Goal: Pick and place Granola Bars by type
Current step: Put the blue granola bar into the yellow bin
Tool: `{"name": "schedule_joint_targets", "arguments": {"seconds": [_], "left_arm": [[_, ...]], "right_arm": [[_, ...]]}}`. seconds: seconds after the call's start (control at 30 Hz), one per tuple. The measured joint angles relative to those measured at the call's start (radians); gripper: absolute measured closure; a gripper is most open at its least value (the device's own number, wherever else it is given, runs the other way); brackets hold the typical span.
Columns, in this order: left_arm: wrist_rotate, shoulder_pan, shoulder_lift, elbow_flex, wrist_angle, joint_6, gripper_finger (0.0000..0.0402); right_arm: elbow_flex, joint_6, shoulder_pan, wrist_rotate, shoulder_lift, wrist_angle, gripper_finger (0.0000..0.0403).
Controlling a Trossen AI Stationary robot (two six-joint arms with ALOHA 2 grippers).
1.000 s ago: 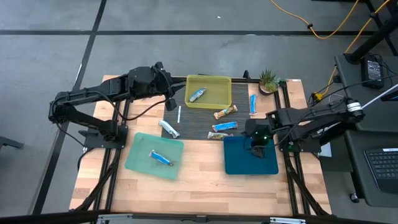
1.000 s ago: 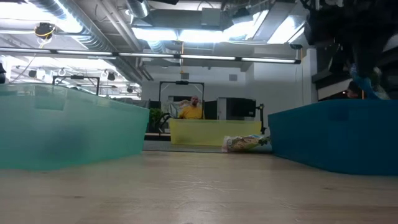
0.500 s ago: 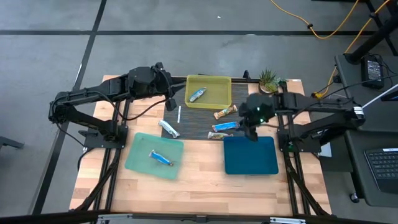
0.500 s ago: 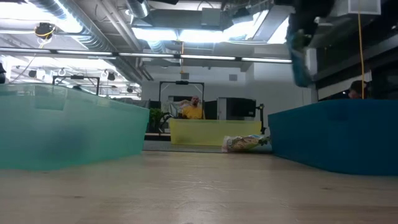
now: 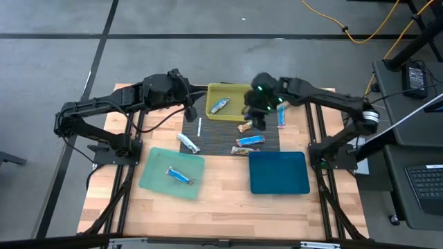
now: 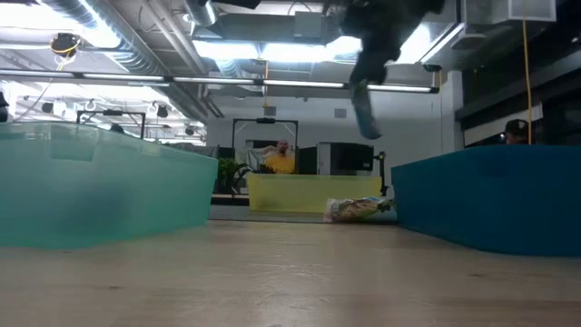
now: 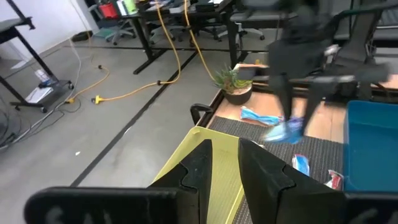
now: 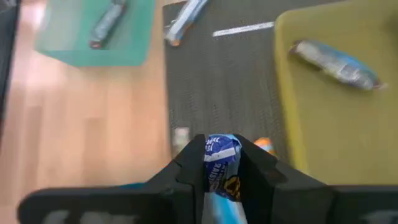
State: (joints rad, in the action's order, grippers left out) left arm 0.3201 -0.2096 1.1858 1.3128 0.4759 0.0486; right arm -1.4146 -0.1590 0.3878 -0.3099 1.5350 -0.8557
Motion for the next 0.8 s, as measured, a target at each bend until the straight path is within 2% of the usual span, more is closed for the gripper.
{"name": "schedule_joint_targets", "arguments": {"seconds": [0.17,0.37,0.8], "left_arm": [[0.033,0.0,0.0,0.0,0.0,-0.029,0.0327],[0.091,0.0,0.0,0.0,0.0,-0.062,0.0329],[0.217,-0.002,0.005,0.0,0.0,-0.063,0.0329]], "right_arm": [[-0.173,-0.173,0.075,0.002,0.166,-0.097,0.0324],[-0.305,-0.309,0.137,0.002,0.326,-0.109,0.0324],[-0.343,-0.351,0.202,0.003,0.532,0.004,0.0324]]}}
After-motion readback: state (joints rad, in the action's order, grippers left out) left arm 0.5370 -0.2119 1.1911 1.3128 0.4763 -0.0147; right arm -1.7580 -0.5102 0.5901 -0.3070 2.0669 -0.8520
